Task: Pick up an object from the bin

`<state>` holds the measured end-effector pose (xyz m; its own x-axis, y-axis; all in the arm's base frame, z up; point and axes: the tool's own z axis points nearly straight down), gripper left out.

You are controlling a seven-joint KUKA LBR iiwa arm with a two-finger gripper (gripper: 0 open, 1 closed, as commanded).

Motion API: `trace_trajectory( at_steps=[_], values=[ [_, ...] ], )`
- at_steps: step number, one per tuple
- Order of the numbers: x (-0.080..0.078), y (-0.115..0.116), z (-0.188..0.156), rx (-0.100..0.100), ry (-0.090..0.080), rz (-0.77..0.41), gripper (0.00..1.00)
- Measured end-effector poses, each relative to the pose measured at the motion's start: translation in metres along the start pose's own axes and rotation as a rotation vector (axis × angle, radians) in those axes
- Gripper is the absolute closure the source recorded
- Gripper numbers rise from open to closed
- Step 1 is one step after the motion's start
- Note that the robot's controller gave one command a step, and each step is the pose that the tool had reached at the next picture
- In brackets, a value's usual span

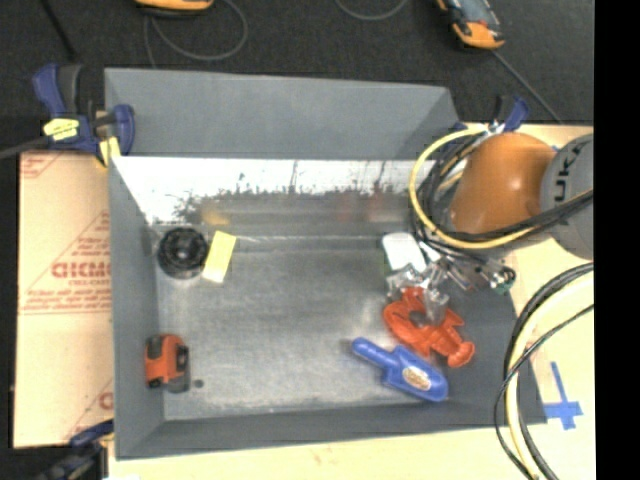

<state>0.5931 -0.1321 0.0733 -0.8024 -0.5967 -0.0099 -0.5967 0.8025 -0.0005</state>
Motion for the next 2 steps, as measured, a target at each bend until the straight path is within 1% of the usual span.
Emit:
trace_trajectory(
  at_steps=[1, 2],
  values=[
    [0.000, 0.000, 0.000, 0.000, 0.000, 0.001, 1.00],
    [-0.001, 0.010, -0.075, 0.002, 0.006, 0.018, 1.00]
  ],
)
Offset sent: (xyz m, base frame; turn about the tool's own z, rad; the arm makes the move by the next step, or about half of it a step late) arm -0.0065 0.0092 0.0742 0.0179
